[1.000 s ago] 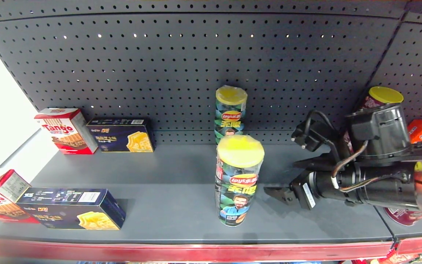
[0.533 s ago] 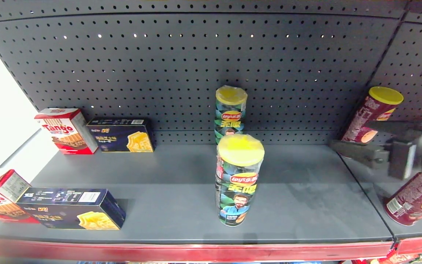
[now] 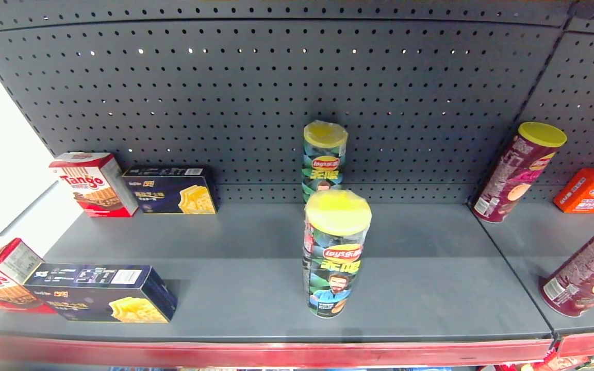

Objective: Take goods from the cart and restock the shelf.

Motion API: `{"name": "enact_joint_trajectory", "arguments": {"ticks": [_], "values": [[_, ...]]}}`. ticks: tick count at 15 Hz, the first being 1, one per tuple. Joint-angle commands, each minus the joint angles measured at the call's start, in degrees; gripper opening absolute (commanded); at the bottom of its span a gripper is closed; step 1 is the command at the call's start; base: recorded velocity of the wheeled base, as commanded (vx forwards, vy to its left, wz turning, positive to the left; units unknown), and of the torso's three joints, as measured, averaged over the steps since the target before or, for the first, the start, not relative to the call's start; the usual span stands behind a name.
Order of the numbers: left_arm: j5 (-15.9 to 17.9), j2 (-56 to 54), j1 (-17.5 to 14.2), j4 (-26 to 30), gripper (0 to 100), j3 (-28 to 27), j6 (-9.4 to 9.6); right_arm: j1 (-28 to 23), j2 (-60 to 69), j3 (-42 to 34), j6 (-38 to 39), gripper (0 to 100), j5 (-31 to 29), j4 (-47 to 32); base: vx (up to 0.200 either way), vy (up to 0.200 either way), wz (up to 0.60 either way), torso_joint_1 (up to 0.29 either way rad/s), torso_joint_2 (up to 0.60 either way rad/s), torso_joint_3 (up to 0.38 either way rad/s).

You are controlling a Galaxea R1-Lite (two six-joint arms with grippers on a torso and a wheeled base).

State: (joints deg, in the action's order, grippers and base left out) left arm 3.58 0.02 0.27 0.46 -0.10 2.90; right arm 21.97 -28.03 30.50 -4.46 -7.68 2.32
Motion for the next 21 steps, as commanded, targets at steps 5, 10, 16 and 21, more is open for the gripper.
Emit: {"name": "enact_joint_trajectory", "arguments": {"ticks": [5,10,16,21], "values": [[0.02,-0.02,0.00,-0.02,100,0.01,-0.09,-0.87,28.03,-19.34,0.95,100,0.39,-7.59,0.000,0.000,0.00,0.000,0.00,0.000],[-0.07,-0.02,0.00,-0.11,100,0.10,0.00,-8.96,21.35,-26.37,1.39,100,0.21,-7.68,0.000,0.000,0.00,0.000,0.00,0.000],[-0.07,-0.02,0.00,-0.11,100,0.10,-0.09,-21.00,27.76,-27.25,6.13,100,0.56,-6.27,0.000,0.000,0.00,0.000,0.00,0.000],[0.28,-0.02,0.00,-0.20,100,0.10,0.61,-21.00,27.76,-30.50,7.71,100,6.98,0.76,0.000,0.000,0.00,0.000,0.00,0.000]]}}
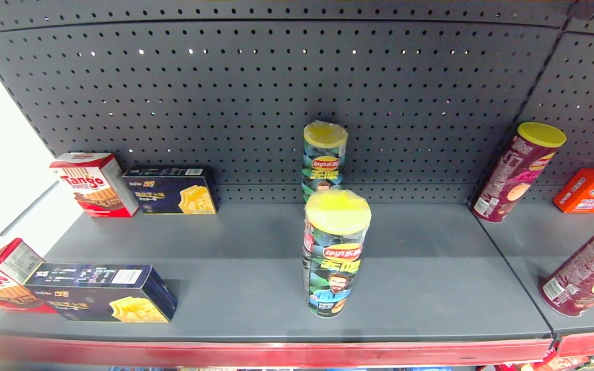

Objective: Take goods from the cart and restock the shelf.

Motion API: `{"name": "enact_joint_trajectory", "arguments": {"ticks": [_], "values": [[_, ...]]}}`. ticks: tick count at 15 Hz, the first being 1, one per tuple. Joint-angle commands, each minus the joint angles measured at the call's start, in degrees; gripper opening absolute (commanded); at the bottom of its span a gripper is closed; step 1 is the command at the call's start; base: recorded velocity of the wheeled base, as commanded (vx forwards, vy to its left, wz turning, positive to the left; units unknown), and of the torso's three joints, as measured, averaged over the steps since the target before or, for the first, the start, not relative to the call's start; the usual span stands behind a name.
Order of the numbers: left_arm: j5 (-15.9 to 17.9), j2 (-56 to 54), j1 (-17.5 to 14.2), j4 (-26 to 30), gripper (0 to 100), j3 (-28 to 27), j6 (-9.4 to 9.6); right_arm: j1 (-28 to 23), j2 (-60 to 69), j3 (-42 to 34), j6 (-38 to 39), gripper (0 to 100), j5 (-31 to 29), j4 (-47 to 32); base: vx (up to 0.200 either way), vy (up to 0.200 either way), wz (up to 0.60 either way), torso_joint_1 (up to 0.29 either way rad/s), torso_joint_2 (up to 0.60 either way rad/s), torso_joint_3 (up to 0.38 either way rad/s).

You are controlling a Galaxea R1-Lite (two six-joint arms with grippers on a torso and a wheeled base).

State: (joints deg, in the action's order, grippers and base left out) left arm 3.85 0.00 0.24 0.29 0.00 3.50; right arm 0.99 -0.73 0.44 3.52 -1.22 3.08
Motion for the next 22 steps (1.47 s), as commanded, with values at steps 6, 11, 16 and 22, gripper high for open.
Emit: {"name": "enact_joint_trajectory", "arguments": {"ticks": [6,11,16,22], "values": [[-0.07,0.00,0.02,-0.03,100,0.00,0.10,-0.02,0.47,-0.35,-1.33,100,1.39,-3.08,0.000,0.000,0.00,0.000,0.00,0.000],[-7.98,0.00,-0.24,-0.03,100,0.00,-1.21,-0.11,0.38,-0.35,-0.53,100,-4.76,-3.08,0.000,0.000,0.00,0.000,0.00,0.000],[-3.24,0.00,-0.16,-0.03,100,0.00,-2.80,-0.11,0.47,-0.35,-1.15,100,-4.67,-3.00,0.000,0.000,0.00,0.000,0.00,0.000],[-3.41,0.00,-0.24,-0.03,100,0.00,-3.06,-0.11,0.47,-0.35,-1.41,100,-4.32,-3.00,-0.033,0.000,0.00,-0.002,0.00,0.000]]}}
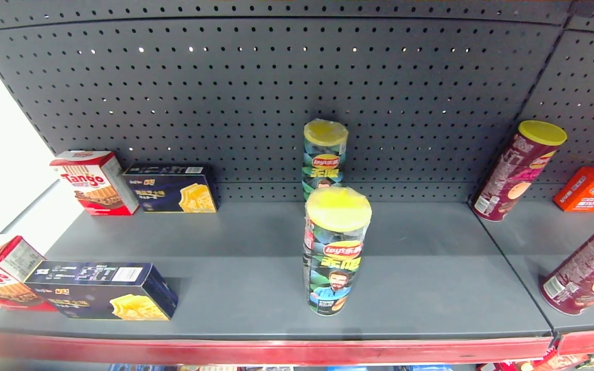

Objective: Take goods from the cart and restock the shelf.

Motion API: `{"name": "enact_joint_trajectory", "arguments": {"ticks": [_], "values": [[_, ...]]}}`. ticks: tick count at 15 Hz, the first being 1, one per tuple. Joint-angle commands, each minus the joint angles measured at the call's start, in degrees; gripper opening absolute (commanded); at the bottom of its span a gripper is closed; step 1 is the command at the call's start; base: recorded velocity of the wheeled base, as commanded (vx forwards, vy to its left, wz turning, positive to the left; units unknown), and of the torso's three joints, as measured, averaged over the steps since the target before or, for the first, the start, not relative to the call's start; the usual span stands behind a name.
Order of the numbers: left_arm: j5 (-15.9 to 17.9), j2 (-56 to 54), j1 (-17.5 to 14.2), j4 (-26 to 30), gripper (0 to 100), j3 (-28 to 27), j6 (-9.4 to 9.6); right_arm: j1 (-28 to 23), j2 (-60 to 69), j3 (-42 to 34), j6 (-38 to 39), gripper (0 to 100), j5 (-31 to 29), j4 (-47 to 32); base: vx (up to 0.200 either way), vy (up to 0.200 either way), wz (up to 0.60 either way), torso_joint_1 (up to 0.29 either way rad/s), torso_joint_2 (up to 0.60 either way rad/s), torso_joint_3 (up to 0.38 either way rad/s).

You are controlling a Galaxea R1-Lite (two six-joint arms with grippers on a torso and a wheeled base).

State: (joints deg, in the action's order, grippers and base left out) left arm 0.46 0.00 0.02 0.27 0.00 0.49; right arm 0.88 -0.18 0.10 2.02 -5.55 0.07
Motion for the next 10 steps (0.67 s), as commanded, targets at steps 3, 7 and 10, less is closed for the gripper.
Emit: {"name": "enact_joint_trajectory", "arguments": {"ticks": [3,7,10], "values": [[-0.02,0.00,-0.02,0.00,100,0.00,0.04,0.00,-0.08,-0.01,0.00,100,0.01,0.01,0.000,0.000,0.00,0.000,0.00,0.000],[-0.02,0.00,-0.02,0.00,100,0.00,-0.05,0.00,-0.08,-0.01,-1.85,100,1.15,-0.07,0.000,0.000,0.00,0.000,0.00,0.000],[-0.02,0.00,-0.02,0.00,100,0.00,-0.05,0.00,-0.08,-0.01,-1.85,100,1.15,-0.07,0.000,0.000,0.00,0.000,0.00,0.000]]}}
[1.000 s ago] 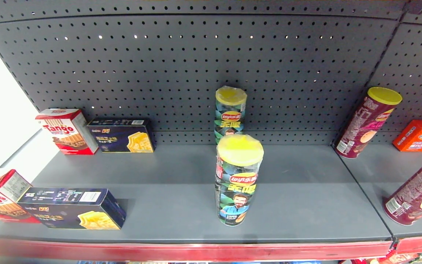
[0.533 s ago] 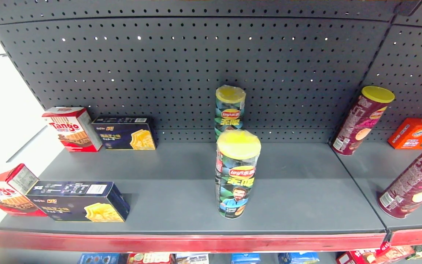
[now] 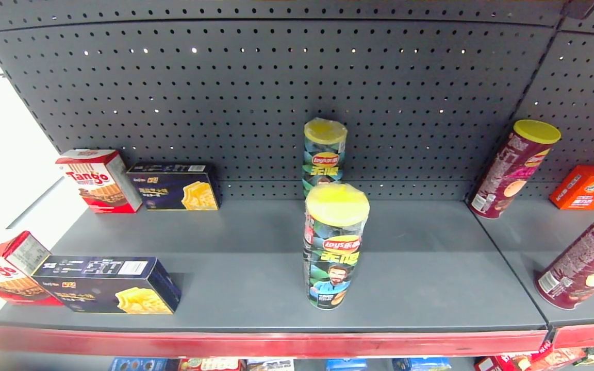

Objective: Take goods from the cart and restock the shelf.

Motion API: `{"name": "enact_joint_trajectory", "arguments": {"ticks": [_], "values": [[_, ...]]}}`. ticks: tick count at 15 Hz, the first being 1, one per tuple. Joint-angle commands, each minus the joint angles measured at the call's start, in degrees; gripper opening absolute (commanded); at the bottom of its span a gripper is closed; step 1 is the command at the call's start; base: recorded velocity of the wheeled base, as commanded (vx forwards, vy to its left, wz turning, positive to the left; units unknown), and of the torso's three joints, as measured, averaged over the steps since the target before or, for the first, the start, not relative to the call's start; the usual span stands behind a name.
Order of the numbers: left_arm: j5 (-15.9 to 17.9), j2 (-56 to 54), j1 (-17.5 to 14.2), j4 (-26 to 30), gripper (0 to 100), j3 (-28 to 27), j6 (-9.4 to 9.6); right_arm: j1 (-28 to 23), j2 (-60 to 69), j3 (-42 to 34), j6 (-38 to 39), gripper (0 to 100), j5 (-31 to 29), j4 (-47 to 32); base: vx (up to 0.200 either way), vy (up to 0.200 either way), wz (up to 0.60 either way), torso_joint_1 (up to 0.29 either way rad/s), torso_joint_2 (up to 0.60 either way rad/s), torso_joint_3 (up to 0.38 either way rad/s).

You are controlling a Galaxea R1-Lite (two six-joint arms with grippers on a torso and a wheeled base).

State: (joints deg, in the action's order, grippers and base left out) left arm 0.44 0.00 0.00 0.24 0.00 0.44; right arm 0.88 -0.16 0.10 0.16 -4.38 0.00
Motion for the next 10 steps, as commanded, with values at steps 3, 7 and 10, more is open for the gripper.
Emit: {"name": "enact_joint_trajectory", "arguments": {"ticks": [3,7,10], "values": [[0.00,0.00,0.00,0.02,100,0.00,0.09,0.00,-0.19,-0.01,0.02,100,-0.02,0.00,0.000,0.000,0.00,0.000,0.00,0.000],[-0.09,0.00,0.00,0.02,100,0.00,0.00,0.09,-0.19,-0.01,-0.07,100,0.07,0.00,0.000,0.000,0.00,0.000,0.00,0.000],[0.00,0.00,0.00,0.02,100,0.00,0.00,0.09,-0.11,-0.01,-0.07,100,0.07,0.00,0.000,0.000,0.00,0.000,0.00,0.000]]}}
